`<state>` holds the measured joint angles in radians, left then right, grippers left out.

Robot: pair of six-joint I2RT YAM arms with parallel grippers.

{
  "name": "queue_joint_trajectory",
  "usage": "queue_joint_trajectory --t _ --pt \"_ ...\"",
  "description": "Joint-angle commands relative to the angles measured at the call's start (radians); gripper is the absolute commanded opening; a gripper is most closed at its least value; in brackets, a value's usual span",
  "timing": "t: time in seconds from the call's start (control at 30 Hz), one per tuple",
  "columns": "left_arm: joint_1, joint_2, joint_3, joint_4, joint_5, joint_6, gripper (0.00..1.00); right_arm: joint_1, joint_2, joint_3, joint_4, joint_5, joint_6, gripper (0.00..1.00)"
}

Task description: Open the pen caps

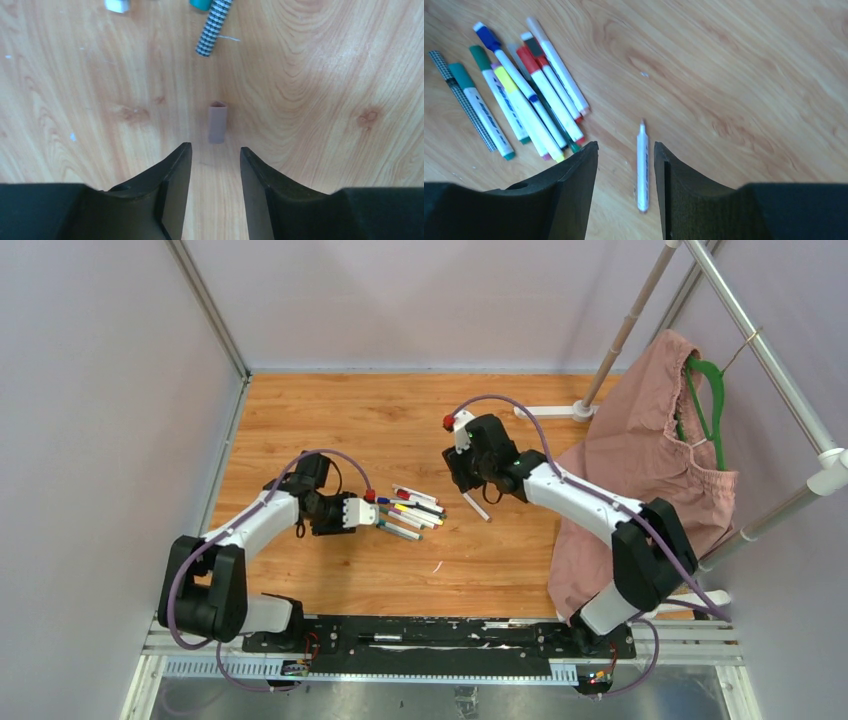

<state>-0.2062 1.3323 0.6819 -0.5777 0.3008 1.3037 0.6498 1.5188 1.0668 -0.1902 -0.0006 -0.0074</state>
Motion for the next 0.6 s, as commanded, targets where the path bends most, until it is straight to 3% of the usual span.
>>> queue_joint_trajectory --t 0.0,0.13,0.57 --pt "0.0 -0.047 0.101 -0.103 0.054 -0.059 0.5 0.014 0.15 0.121 -0.041 -0.148 -0.068 0.5" --pt "0.022 -0.08 0.218 -0.198 0.111 -0.118 0.64 0.021 0.278 0.224 -0.056 -0.228 -0.091 0.47" --pt "0.123 -0.1 0.364 -0.267 0.195 -0.284 0.68 0.065 0.462 0.351 -0.05 -0.29 -0.112 0.44"
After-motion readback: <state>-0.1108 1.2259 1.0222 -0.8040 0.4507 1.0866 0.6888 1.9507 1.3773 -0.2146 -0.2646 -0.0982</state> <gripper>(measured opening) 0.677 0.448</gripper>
